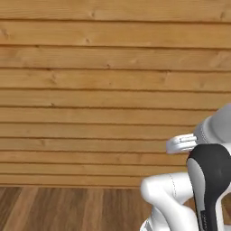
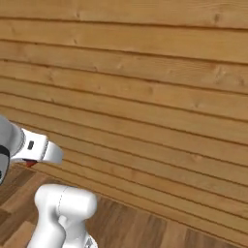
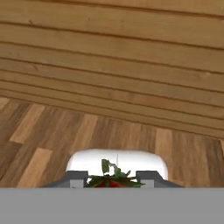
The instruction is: Take the strawberry from the fridge and place it on top of the pancake, located on the dining counter.
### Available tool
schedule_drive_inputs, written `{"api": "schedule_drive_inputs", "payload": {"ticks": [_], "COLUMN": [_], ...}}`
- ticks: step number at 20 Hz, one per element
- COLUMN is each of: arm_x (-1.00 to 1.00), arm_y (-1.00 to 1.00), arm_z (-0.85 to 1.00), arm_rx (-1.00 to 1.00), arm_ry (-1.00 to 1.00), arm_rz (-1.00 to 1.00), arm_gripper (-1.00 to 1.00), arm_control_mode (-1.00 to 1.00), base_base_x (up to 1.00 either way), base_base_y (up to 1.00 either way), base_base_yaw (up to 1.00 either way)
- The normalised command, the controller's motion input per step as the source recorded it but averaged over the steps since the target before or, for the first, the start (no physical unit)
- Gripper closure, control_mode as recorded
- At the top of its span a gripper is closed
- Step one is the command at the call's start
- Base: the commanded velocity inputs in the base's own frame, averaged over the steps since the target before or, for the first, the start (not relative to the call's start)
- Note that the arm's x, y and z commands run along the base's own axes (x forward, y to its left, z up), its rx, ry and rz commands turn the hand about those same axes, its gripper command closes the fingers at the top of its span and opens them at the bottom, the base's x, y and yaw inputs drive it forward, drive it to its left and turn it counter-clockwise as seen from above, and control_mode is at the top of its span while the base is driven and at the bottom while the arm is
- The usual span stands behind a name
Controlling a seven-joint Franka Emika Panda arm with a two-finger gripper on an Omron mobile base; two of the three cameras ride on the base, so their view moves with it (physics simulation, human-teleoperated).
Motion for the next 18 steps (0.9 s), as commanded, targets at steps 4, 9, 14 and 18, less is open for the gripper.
{"api": "schedule_drive_inputs", "payload": {"ticks": [4, 9, 14, 18], "arm_x": [0.0, 0.0, 0.0, 0.0], "arm_y": [0.0, 0.0, 0.0, 0.0], "arm_z": [0.0, 0.0, 0.0, 0.0], "arm_rx": [0.0, 0.0, 0.0, 0.0], "arm_ry": [0.0, 0.0, 0.0, 0.0], "arm_rz": [0.0, 0.0, 0.0, 0.0], "arm_gripper": [1.0, 1.0, 1.0, 1.0], "arm_control_mode": [1.0, 1.0, 1.0, 1.0], "base_base_x": [0.73, 0.47, 0.11, 0.02], "base_base_y": [0.17, 0.0, 0.0, -0.01], "base_base_yaw": [0.81, 0.92, 0.99, 0.99]}}
